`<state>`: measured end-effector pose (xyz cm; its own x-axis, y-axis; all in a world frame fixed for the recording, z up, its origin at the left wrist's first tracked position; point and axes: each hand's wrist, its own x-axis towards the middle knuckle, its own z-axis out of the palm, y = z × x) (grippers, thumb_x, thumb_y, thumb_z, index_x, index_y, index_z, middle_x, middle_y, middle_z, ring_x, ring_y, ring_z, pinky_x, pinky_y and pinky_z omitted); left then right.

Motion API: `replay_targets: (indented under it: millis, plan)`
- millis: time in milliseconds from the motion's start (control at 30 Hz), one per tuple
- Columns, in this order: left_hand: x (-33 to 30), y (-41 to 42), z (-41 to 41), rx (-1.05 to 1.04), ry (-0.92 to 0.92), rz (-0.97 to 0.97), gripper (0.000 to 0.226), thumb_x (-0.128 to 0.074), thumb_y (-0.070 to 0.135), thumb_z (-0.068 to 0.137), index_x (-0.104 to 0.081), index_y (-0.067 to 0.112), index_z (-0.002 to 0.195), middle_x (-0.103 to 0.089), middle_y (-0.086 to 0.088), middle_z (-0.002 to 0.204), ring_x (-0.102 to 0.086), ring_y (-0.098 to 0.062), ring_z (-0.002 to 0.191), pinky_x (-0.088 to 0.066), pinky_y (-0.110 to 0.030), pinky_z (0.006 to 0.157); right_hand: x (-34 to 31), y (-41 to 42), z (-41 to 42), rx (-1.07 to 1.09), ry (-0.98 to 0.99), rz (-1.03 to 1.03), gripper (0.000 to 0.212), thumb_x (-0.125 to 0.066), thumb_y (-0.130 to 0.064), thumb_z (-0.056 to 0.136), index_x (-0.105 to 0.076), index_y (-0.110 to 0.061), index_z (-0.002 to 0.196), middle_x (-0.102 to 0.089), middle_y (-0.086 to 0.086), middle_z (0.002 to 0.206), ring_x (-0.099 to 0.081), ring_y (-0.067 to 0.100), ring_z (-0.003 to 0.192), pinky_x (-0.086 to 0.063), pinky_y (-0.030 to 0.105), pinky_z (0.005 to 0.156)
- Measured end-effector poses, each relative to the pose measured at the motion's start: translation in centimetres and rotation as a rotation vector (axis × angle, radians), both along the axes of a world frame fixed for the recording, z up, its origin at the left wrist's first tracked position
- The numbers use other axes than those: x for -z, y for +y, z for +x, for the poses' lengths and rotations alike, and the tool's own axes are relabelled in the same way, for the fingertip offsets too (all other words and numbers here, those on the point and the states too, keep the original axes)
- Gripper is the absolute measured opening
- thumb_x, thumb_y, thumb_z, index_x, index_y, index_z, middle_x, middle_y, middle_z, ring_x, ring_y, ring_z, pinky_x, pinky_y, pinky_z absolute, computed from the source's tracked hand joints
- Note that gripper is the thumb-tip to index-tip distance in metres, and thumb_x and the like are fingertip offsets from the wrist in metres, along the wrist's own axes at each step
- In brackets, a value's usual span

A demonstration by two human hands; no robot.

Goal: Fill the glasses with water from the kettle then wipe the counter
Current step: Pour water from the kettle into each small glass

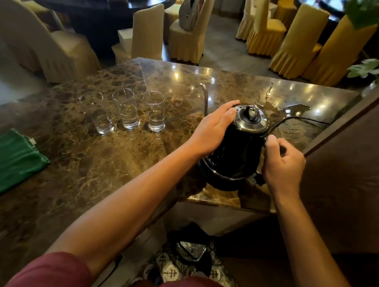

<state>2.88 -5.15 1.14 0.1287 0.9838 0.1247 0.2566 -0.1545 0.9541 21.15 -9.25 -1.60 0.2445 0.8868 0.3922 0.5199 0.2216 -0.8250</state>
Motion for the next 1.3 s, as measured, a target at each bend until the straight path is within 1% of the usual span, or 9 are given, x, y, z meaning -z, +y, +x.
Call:
replay_targets:
  millis: [133, 267, 367, 567, 800, 933, 1133, 1200, 1300]
  plan:
    - [0.4, -0.3, 0.0, -0.002, -0.038, -0.005, 0.042, -0.036, 0.033, 0.110, -0.051, 0.020, 0.148, -0.059, 0.004, 0.144, -0.050, -0.007, 0.134, -0.037, -0.020, 0.108, -0.5, -0.6, 0.1, -0.025, -0.004, -0.016, 0.046, -0.052, -0.034, 0.103, -0.045, -0.029, 0.058, -0.048, -0.008, 0.052, -0.041, 0.005, 0.050, -0.031, 0.028, 0.052]
    - [0.8, -0.7, -1.3, -0.048, -0.136, -0.018, 0.044, -0.036, 0.034, 0.105, -0.057, 0.018, 0.141, -0.063, 0.000, 0.138, -0.056, -0.011, 0.130, -0.041, -0.041, 0.114, -1.4, -0.7, -1.5, -0.082, -0.114, -0.025, 0.050, -0.054, -0.033, 0.106, -0.043, -0.025, 0.058, -0.041, -0.002, 0.052, -0.038, 0.011, 0.048, -0.030, 0.032, 0.051]
    - [0.9, -1.0, -1.9, -0.059, -0.181, -0.029, 0.044, -0.036, 0.032, 0.103, -0.058, 0.016, 0.138, -0.065, -0.003, 0.135, -0.058, -0.014, 0.128, -0.042, -0.046, 0.114, -1.6, -1.0, -2.3, -0.089, -0.152, -0.029, 0.051, -0.055, -0.031, 0.106, -0.040, -0.027, 0.057, -0.039, -0.004, 0.051, -0.040, 0.011, 0.049, -0.026, 0.025, 0.050]
    - [0.9, -0.1, -1.0, -0.018, -0.147, -0.081, 0.046, -0.037, 0.037, 0.106, -0.054, 0.019, 0.144, -0.063, 0.001, 0.140, -0.055, -0.012, 0.132, -0.040, -0.044, 0.116, -1.5, -0.4, -0.8, -0.113, -0.022, -0.116, 0.054, -0.054, -0.031, 0.105, -0.042, -0.005, 0.059, -0.040, 0.012, 0.056, -0.036, 0.013, 0.054, -0.028, 0.041, 0.052]
    - [1.6, -0.4, 0.0, 0.080, -0.108, -0.069, 0.044, -0.039, 0.032, 0.110, -0.045, 0.022, 0.153, -0.056, 0.004, 0.148, -0.049, -0.008, 0.136, -0.038, -0.029, 0.114, 0.1, -0.6, 0.6, -0.011, 0.051, -0.096, 0.049, -0.054, -0.028, 0.104, -0.039, -0.021, 0.058, -0.037, 0.000, 0.058, -0.033, 0.008, 0.055, -0.027, 0.036, 0.055]
    - [2.0, -0.3, 0.4, 0.060, -0.066, -0.024, 0.045, -0.035, 0.034, 0.111, -0.044, 0.020, 0.152, -0.056, 0.004, 0.148, -0.048, -0.008, 0.138, -0.037, -0.034, 0.116, 0.4, -0.8, 0.7, -0.019, 0.064, -0.095, 0.050, -0.052, -0.033, 0.103, -0.042, -0.012, 0.059, -0.039, 0.010, 0.056, -0.035, 0.015, 0.054, -0.028, 0.040, 0.053]
    - [2.6, -0.3, 0.6, 0.056, -0.063, 0.007, 0.046, -0.032, 0.035, 0.112, -0.043, 0.018, 0.153, -0.055, 0.003, 0.149, -0.046, -0.008, 0.140, -0.035, -0.037, 0.119, 0.7, -0.9, 0.4, 0.023, 0.089, -0.067, 0.055, -0.053, -0.035, 0.102, -0.045, 0.001, 0.061, -0.042, 0.028, 0.059, -0.040, 0.045, 0.057, -0.033, 0.052, 0.052]
    - [2.7, -0.4, 0.6, 0.057, -0.060, 0.009, 0.046, -0.031, 0.034, 0.112, -0.042, 0.018, 0.154, -0.054, 0.002, 0.151, -0.045, -0.009, 0.141, -0.034, -0.035, 0.119, 0.7, -0.9, 0.3, 0.023, 0.104, -0.070, 0.055, -0.053, -0.036, 0.102, -0.046, 0.002, 0.062, -0.043, 0.028, 0.059, -0.039, 0.044, 0.055, -0.033, 0.051, 0.051]
    - [2.5, -0.4, 0.5, 0.060, -0.029, 0.022, 0.047, -0.031, 0.035, 0.112, -0.042, 0.018, 0.154, -0.053, 0.001, 0.151, -0.045, -0.011, 0.141, -0.035, -0.032, 0.117, 0.4, -1.0, 0.3, 0.026, 0.094, -0.070, 0.055, -0.053, -0.040, 0.101, -0.048, 0.000, 0.063, -0.043, 0.022, 0.058, -0.039, 0.026, 0.053, -0.032, 0.045, 0.052]
